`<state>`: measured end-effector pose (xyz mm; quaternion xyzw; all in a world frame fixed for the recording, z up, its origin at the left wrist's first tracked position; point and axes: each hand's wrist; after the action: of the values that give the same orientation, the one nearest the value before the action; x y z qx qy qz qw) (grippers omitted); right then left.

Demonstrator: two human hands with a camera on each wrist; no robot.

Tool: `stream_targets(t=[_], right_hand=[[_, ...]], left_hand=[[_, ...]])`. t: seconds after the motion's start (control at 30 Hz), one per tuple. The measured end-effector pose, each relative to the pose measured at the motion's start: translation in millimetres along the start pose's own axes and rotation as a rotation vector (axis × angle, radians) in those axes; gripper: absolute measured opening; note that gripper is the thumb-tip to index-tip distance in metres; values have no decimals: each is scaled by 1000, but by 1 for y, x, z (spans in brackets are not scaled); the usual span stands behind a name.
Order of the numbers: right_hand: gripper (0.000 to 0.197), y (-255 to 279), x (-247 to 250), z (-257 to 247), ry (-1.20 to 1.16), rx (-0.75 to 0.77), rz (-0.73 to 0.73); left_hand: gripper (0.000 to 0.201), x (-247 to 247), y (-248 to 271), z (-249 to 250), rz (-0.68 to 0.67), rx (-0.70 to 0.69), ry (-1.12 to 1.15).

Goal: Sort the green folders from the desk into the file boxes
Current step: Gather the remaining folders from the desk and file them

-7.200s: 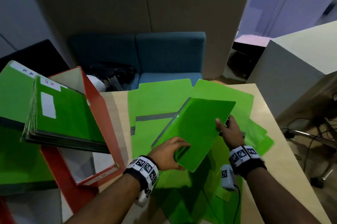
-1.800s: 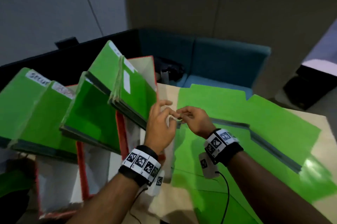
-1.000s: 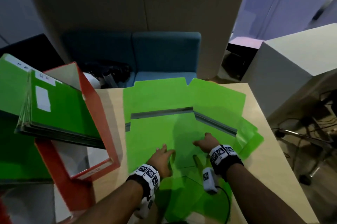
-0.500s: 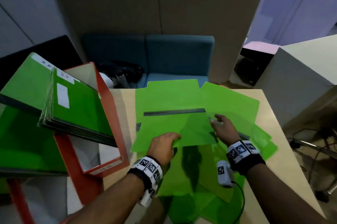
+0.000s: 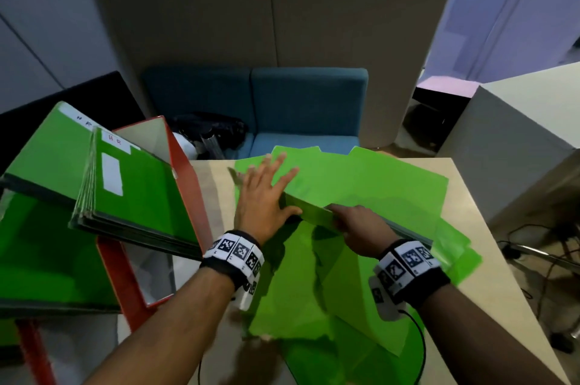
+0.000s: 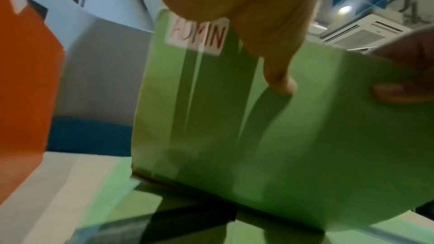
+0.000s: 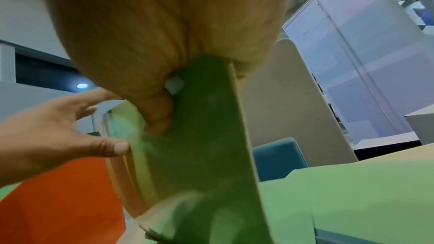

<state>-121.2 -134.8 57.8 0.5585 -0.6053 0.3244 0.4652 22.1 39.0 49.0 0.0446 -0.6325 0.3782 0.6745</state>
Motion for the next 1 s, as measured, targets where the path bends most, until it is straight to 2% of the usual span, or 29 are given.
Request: stream_targets(t=[0.1, 0.17, 0.23, 0.33, 0.4, 0.47, 0.6, 0.7, 0.83, 1.0], right_hand=[[34, -2, 11, 2, -85, -11, -1], [33, -3, 19, 3, -151, 7, 10], [31, -3, 28, 2, -321, 6, 6], [40, -5, 33, 7, -584, -80, -18], [49, -7, 31, 12, -646, -116, -21], [49, -6, 29, 13, -712, -143, -53], [44, -4, 22, 17, -654, -142, -66], [45, -6, 14, 30, -560, -201, 6], [42, -8, 3, 44, -391, -326, 153], [52, -18, -9, 40, -309, -422, 171]], left_hand=[[104, -11, 17, 1, 214, 219, 169], [117, -18, 26, 5, 226, 414, 402], [122, -26, 32, 6, 185, 623, 633], [111, -38, 37, -1, 89, 842, 721], [101, -47, 41, -10, -9, 958, 758], [97, -53, 43, -17, -62, 1073, 828], [89, -51, 43, -26, 1, 1286, 1002], [77, -48, 43, -37, 84, 1308, 1059], [40, -48, 45, -44, 98, 1174, 1102], [28, -24, 33, -37, 137, 1013, 1065]])
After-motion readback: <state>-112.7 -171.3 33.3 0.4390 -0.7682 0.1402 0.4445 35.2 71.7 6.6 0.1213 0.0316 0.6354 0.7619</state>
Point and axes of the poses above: each hand's wrist, its own y-axis away from the middle knuckle, its own x-axis out of the back of the hand, z = x × y, and after that the axes turned 2 degrees about y, right-handed
